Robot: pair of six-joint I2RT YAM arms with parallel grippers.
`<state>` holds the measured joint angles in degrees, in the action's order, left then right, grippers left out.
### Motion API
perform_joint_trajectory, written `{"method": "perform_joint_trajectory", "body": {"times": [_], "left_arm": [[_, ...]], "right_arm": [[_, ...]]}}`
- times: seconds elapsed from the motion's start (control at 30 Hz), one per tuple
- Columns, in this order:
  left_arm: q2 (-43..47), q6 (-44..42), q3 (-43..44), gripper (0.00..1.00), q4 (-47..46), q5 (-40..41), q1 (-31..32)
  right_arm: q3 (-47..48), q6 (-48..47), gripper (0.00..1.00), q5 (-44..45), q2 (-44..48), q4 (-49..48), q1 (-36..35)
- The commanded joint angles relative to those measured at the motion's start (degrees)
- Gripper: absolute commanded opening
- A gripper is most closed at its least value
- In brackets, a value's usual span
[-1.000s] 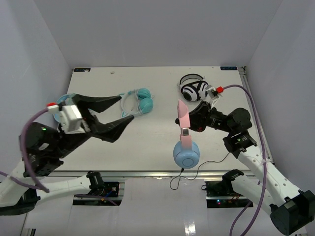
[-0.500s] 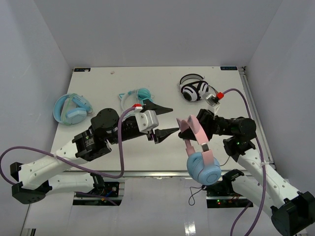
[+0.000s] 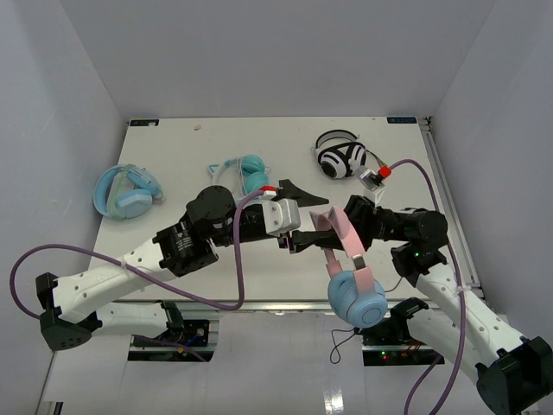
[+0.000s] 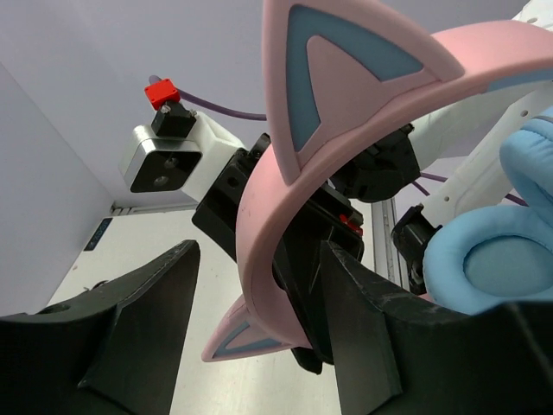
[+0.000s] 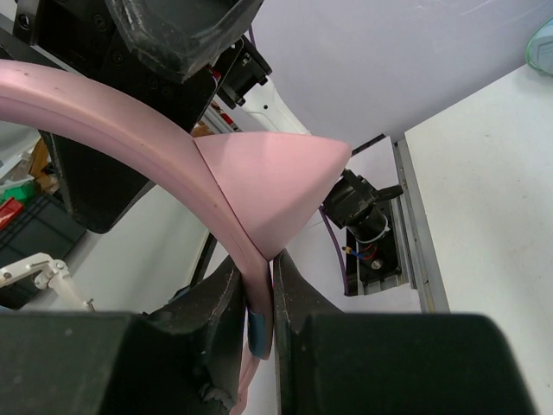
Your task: Wrap the headphones
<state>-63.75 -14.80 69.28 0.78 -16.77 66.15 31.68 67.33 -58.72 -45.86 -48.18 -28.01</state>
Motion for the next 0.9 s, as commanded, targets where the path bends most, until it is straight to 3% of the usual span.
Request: {"method": "perform_joint_trajectory", "body": {"times": [0.0,0.2,0.27,0.37,0.53,0.63,0.7,0.77,0.8,0.87], "left_arm": [[-0.9,0.7,1.3,0.68,-4.3,-2.3,0.1],[-1.9,0.9,1.9,0.64,-4.6,-3.3,0.1],[-1.6,1.0,1.4,0.56,-4.9,-3.6,0.1],[-1.6,1.3,1.1,0.31,-5.1,-3.5,0.1],[-0.6,2.7,-0.3,0.01,-6.3,-1.0,0.1],[0.4,4.7,-1.0,0.0,-4.9,4.6,0.1],[1.6,6.2,-1.3,0.0,-1.9,12.8,0.1],[2.5,7.4,-2.5,0.0,2.0,21.0,0.1],[3.1,8.1,-3.1,0.0,3.7,25.6,0.1],[4.3,10.2,-4.5,0.0,7.8,36.6,0.1]], "right_arm": [[0.0,2.0,0.08,0.6,0.2,-3.4,-0.4],[0.1,1.7,0.08,0.3,-0.1,-2.7,-0.3],[-0.1,1.6,0.08,0.4,-0.2,-2.7,-0.4],[-0.4,1.3,0.08,0.6,-0.5,-2.6,-0.4],[-0.4,-1.4,0.08,0.8,-2.0,-0.6,-0.4],[0.8,-10.3,0.39,3.6,-2.5,9.2,-0.2],[4.9,-20.6,0.6,8.4,-2.6,20.6,-0.2],[9.5,-30.1,0.7,18.7,-3.1,37.4,-0.3],[11.5,-34.2,0.74,22.2,-3.2,40.0,-0.3],[14.9,-40.8,0.81,39.0,-3.6,49.9,-0.2]]}}
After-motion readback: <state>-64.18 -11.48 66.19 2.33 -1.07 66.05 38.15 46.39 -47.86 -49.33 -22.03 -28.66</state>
